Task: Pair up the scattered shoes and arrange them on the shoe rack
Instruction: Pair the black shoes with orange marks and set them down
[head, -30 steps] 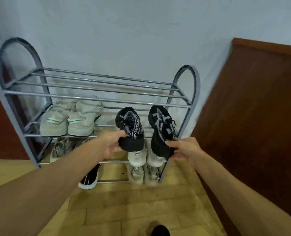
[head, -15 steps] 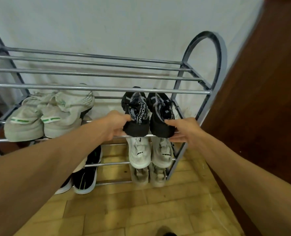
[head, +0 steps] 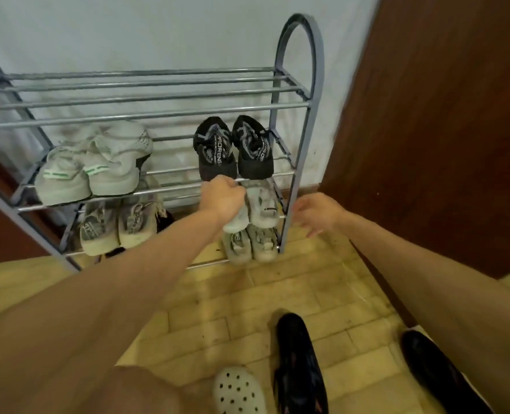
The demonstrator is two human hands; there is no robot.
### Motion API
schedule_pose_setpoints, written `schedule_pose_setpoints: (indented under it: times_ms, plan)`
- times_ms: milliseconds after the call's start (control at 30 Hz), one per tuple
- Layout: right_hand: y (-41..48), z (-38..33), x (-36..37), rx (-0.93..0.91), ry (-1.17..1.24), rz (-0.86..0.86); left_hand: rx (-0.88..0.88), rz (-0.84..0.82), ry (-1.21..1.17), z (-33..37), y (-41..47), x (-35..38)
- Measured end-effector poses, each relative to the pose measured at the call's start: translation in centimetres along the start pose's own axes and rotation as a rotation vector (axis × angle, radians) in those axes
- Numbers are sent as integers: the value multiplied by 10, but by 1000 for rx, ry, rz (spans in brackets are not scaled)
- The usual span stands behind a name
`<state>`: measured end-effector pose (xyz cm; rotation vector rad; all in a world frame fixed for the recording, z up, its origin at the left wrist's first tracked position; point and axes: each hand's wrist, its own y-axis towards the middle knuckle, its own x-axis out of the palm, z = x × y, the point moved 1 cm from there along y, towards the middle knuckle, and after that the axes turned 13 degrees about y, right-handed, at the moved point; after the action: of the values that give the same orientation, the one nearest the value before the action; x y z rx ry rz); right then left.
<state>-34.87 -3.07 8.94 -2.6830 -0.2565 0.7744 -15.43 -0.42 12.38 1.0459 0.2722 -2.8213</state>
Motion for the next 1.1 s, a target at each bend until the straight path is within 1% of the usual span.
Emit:
schedule_pose_setpoints:
  times_ms: [67,100,200,267,367,433,567,633,700,767,867,933,1000,1033,1100]
  plan:
    - [-15,39,9,70,-109,-52,47,-151,35,5,-32,20]
    - [-22,60,15,119,-127,-82,62,-244,61,5,-47,33]
    - [-47,122,33,312,-101,-195,68,-489,172,-13,-81,80]
    - [-59,161,42,397,-95,-214,60,-602,231,-31,-96,110]
    - [-68,217,61,488,-48,-214,-1,-700,237,-67,-102,144]
    - [-70,247,77,539,-43,-214,-31,-712,234,-97,-103,158]
    - [-63,281,112,619,29,-163,-174,-701,268,-150,-102,165]
    - [-57,289,133,630,39,-132,-207,-689,266,-157,-92,164]
    - [-52,293,150,620,-60,-111,-195,-647,235,-155,-76,164]
    - [-48,292,156,640,-109,-123,-199,-608,187,-150,-64,163]
    - [-45,290,155,712,-15,-147,-227,-576,122,-152,-65,160]
    - [-46,284,153,738,27,-142,-286,-650,95,-161,-83,153]
    - [-46,269,149,690,18,-140,-318,-711,149,-174,-99,139]
    - [-45,258,146,647,1,-125,-325,-696,168,-180,-102,131]
    - [-44,231,136,542,-25,-61,-338,-608,164,-181,-98,109]
